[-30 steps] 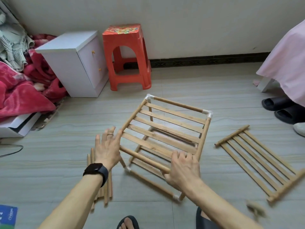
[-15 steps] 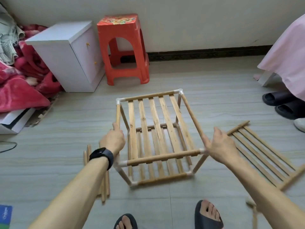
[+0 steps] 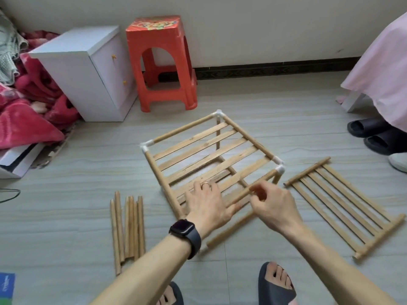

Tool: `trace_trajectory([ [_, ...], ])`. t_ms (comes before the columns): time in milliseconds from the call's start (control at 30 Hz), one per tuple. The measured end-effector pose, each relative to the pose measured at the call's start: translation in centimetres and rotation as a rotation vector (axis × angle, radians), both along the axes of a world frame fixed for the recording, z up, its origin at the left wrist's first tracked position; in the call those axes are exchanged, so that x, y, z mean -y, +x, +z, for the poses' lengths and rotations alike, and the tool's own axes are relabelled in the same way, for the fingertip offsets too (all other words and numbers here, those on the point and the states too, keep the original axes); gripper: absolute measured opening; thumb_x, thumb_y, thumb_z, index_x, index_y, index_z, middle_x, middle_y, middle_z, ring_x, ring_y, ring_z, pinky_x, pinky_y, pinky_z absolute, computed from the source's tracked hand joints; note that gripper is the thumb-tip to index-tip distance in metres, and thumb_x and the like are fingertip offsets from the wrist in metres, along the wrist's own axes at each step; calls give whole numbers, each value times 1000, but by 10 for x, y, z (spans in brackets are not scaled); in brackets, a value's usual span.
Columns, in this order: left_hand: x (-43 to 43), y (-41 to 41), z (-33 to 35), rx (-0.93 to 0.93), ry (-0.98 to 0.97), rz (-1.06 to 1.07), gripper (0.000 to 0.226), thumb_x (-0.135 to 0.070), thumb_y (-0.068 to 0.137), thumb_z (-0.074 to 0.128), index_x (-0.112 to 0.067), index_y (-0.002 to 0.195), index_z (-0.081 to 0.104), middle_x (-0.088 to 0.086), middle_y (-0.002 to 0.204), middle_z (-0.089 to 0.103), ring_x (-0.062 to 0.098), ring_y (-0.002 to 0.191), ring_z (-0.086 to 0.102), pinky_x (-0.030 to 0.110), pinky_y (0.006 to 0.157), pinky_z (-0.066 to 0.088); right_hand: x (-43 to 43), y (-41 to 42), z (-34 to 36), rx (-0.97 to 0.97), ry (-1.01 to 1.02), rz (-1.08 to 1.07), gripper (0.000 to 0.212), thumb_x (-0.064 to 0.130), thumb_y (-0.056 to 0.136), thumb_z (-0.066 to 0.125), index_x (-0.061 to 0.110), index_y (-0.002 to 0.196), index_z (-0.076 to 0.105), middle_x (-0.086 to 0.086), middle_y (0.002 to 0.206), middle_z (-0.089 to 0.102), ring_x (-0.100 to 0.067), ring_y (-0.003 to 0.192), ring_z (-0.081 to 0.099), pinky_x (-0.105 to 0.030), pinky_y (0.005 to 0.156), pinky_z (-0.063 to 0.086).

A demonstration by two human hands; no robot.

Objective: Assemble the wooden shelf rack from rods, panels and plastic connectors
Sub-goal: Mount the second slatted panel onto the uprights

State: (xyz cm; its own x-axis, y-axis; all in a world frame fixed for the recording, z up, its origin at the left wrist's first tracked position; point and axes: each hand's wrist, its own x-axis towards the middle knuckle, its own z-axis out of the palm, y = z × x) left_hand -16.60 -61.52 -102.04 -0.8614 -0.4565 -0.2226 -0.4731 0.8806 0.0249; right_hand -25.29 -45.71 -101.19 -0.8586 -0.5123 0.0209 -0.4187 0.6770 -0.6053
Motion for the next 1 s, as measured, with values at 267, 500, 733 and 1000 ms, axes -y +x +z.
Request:
trace_trajectory([
  [267,53,44,-12,-63,-56,-90,37,-20,81,48,-18,117,46,1,95,52,22,84,47,33,78,44,22,-41,-17,-191,661,489,90,44,70,57,32,153,26,-1,149,38,-27,138,32,-39,118,24],
  [500,73,45,-25,-124,-141,-123,32,-27,75,48,-18,105,49,4,90,56,22,77,38,33,74,35,21,-44,-38,-367,574,388,49,31,65,51,18,111,62,-2,95,62,-29,87,59,-37,79,49],
  [733,79,40,-32,-148,-131,-104,28,-27,72,51,-18,98,49,6,89,60,27,82,49,35,80,42,26,-46,-41,-369,519,366,27,27,67,53,19,92,53,-4,87,59,-29,80,55,-35,72,42],
  [1000,90,33,-30,-176,-167,-188,37,-35,81,54,-18,113,53,3,99,62,22,86,52,32,83,43,30,-51,-36,-344,576,349,40,34,70,49,23,108,52,1,101,58,-21,87,48,-31,82,43],
])
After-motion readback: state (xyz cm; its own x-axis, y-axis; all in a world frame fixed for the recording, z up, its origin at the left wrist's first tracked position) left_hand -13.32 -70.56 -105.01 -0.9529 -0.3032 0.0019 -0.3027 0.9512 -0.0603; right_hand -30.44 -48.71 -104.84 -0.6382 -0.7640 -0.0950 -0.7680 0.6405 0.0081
